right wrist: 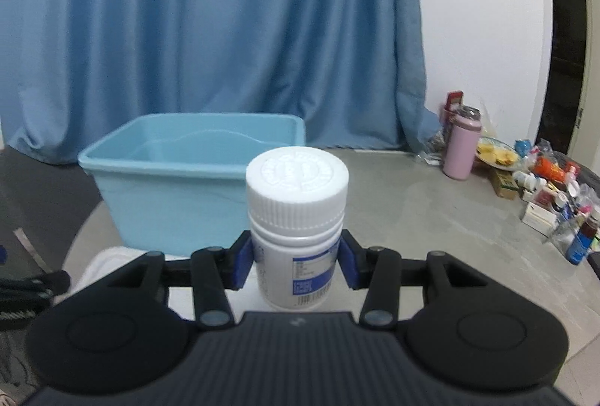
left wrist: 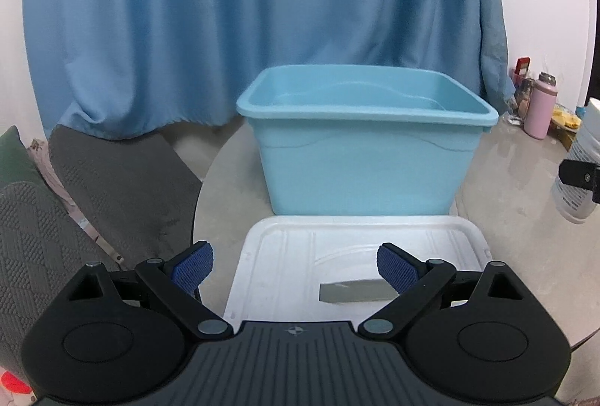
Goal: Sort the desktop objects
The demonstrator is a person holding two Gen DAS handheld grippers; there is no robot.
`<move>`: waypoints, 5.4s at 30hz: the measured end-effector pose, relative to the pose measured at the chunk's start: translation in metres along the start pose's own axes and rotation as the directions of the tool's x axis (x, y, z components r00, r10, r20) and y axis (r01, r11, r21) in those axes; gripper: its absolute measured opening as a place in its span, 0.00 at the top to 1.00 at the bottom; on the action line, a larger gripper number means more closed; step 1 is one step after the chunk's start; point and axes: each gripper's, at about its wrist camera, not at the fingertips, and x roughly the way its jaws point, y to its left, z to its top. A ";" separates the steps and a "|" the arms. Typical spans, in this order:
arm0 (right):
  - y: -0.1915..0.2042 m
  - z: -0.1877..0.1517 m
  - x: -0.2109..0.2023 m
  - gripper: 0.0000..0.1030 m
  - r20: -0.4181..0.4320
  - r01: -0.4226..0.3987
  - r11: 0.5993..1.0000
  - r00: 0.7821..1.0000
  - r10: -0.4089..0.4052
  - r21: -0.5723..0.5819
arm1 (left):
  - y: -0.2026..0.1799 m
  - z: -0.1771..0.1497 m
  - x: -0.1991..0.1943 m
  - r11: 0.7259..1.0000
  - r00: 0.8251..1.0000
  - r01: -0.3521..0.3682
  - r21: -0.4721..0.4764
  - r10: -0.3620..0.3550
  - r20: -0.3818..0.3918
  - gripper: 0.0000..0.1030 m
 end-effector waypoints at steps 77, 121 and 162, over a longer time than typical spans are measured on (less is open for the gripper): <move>0.014 0.015 0.031 0.09 -0.090 0.060 0.997 0.994 -0.056 0.041 | 0.003 0.027 0.015 0.999 0.999 0.046 0.014 -0.046 -0.030 0.07; 0.022 -0.079 0.038 0.09 -0.347 -0.010 0.999 0.937 0.026 0.047 | 0.017 -0.043 0.059 0.999 0.972 0.032 0.002 -0.031 -0.232 0.07; 0.022 -0.070 0.157 0.09 -0.608 -0.025 0.996 0.791 0.073 0.087 | 0.034 -0.009 0.181 0.993 0.869 0.045 -0.110 -0.093 -0.486 0.03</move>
